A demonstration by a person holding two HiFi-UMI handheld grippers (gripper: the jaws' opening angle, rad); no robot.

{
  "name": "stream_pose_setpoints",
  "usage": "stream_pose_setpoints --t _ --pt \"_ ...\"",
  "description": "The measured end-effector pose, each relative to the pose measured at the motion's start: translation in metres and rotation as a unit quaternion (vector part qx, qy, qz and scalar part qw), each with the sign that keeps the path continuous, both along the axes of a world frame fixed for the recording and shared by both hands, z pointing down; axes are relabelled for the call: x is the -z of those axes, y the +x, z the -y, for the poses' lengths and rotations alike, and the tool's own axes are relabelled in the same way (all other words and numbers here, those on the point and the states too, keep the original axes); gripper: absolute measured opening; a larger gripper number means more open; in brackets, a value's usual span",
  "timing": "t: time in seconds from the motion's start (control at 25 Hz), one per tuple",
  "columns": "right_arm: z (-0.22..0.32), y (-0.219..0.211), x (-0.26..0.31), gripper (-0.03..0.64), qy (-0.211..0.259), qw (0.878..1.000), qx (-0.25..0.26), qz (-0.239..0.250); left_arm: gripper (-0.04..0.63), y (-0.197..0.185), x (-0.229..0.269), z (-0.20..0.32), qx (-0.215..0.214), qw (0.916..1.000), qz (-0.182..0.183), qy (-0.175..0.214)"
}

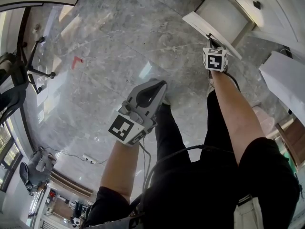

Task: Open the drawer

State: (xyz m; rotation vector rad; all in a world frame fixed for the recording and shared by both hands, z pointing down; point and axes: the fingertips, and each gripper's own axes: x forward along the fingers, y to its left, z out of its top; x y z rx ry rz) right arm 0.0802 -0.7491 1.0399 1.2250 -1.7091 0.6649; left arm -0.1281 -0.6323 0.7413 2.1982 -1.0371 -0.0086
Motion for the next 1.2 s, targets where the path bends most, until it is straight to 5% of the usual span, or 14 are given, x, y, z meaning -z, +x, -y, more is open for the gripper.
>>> stream_pose_setpoints --t 0.52,0.76,1.0,1.2 --pt "-0.01 -0.003 0.002 -0.008 -0.008 1.0 0.006 -0.002 0.0 0.0 -0.007 -0.004 0.0 0.9999 0.006 -0.009" --pt "-0.043 -0.065 0.004 -0.006 -0.027 0.99 0.132 0.035 0.0 0.001 -0.009 -0.01 -0.006 0.9998 0.009 -0.016" --pt "-0.052 -0.053 -0.006 -0.006 -0.043 0.998 0.029 0.046 0.0 -0.002 -0.003 -0.012 -0.004 0.9999 0.009 -0.009" --pt "-0.031 -0.019 -0.001 0.025 -0.022 0.999 0.032 0.008 0.0 -0.002 -0.002 -0.009 0.006 0.9998 0.002 -0.019"
